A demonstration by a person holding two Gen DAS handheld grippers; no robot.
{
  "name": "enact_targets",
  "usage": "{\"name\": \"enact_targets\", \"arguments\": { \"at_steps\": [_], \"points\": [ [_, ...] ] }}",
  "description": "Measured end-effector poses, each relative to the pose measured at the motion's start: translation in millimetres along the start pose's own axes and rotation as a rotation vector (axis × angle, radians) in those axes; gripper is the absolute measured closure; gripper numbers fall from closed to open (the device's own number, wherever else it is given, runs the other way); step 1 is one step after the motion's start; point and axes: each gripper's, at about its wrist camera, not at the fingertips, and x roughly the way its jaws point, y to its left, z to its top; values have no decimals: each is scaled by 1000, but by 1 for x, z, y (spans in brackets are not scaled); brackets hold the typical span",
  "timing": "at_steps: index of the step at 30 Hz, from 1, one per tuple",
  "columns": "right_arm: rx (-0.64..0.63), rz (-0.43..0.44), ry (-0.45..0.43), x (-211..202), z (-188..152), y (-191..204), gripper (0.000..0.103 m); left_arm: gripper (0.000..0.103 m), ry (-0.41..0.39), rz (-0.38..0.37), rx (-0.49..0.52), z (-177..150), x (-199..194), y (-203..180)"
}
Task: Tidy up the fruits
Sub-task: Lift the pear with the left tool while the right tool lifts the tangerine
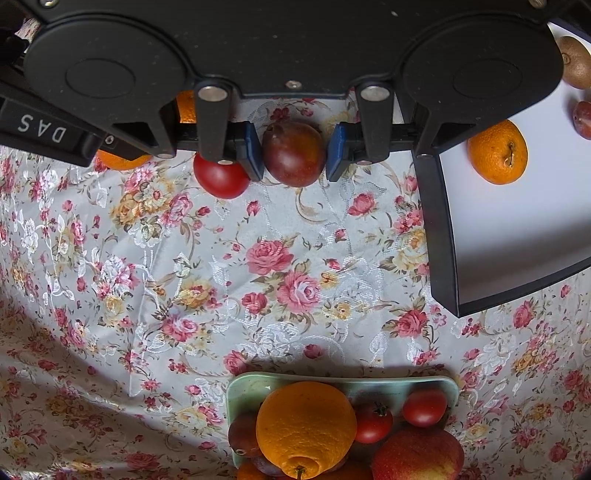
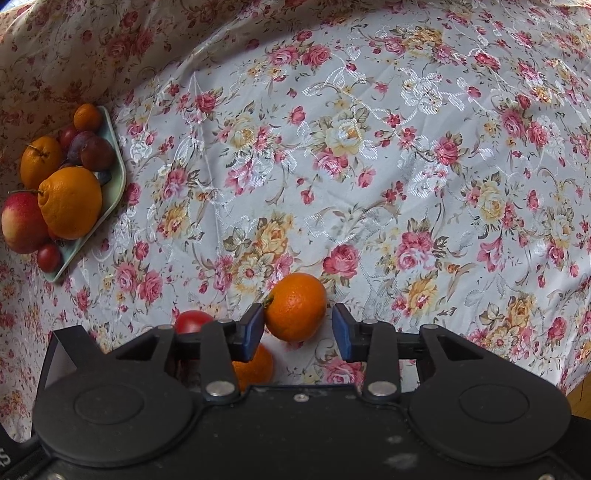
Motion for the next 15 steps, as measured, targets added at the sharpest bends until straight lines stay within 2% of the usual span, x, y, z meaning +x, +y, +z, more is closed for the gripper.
{"name": "enact_targets", "arguments": {
  "at_steps": [8, 15],
  "points": [
    [-52, -69, -27, 12, -2, 9, 64, 56, -4, -1, 7, 0, 1, 0],
    [3, -63, -6, 8, -2, 4, 65, 54, -5, 5, 35, 0, 2, -1]
  ]
}}
